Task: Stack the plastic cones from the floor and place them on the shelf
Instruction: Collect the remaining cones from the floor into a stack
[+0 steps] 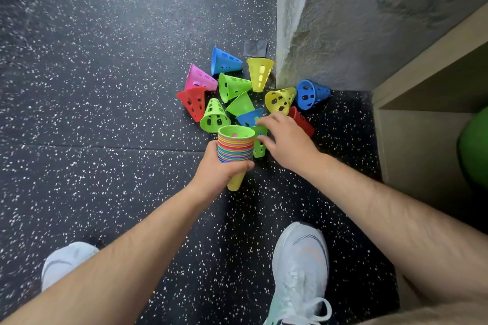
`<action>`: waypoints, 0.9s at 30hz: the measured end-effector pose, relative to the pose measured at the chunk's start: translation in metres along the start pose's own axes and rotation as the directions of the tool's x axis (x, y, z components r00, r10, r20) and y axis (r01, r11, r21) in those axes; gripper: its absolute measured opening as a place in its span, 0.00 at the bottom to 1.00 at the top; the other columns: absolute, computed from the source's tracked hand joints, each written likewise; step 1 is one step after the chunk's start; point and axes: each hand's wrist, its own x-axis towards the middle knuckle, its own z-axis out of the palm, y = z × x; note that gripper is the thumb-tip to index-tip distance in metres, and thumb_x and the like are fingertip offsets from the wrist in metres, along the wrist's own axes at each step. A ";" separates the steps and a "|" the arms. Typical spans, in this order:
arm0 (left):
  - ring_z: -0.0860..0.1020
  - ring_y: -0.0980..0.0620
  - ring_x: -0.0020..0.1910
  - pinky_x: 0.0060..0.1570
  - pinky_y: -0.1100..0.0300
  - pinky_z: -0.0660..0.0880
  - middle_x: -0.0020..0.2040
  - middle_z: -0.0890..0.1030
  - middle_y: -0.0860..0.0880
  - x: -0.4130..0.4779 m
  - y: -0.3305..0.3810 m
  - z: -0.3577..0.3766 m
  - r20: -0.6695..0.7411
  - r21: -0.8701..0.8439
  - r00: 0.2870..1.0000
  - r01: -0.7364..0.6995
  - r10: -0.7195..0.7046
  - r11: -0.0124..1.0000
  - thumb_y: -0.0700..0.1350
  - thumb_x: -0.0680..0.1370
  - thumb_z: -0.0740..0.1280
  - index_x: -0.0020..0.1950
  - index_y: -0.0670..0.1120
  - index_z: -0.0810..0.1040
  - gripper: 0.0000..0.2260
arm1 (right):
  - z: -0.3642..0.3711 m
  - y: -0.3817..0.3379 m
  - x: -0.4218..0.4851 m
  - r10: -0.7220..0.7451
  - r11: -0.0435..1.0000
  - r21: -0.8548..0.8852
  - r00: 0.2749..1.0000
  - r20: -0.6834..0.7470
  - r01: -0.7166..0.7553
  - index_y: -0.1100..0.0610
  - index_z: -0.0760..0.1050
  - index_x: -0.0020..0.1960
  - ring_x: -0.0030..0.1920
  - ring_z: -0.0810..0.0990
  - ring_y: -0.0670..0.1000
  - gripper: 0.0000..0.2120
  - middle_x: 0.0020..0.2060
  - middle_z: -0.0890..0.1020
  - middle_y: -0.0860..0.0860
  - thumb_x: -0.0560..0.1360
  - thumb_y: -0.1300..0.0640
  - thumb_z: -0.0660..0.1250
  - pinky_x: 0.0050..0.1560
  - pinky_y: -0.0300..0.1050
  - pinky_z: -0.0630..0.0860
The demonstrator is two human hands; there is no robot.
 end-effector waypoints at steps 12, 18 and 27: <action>0.82 0.53 0.48 0.54 0.53 0.80 0.56 0.83 0.42 0.005 -0.006 -0.008 0.030 0.001 1.000 -0.007 0.007 1.000 0.47 0.60 0.81 0.63 0.47 0.73 0.34 | -0.038 0.001 -0.005 0.100 0.976 0.191 0.995 0.027 -0.103 0.49 0.73 0.54 0.41 0.74 0.46 0.04 0.45 0.78 0.47 0.83 0.53 0.60 0.39 0.43 0.67; 0.82 0.51 0.49 0.56 0.49 0.80 0.55 0.83 0.45 0.002 -0.009 -0.007 0.039 0.061 0.999 -0.009 0.006 0.998 0.53 0.56 0.82 0.60 0.50 0.74 0.35 | -0.062 -0.004 -0.006 0.091 0.960 0.279 0.977 -0.193 -0.034 0.49 0.75 0.52 0.39 0.73 0.44 0.04 0.43 0.77 0.48 0.82 0.55 0.62 0.39 0.38 0.67; 0.84 0.42 0.53 0.59 0.40 0.80 0.53 0.85 0.45 0.000 -0.003 0.003 0.060 0.057 0.998 -0.036 0.033 0.998 0.52 0.57 0.83 0.61 0.49 0.74 0.35 | -0.052 -0.036 -0.015 -0.155 0.957 0.213 0.967 -0.203 0.198 0.52 0.77 0.56 0.53 0.76 0.46 0.06 0.52 0.78 0.47 0.80 0.53 0.65 0.57 0.41 0.73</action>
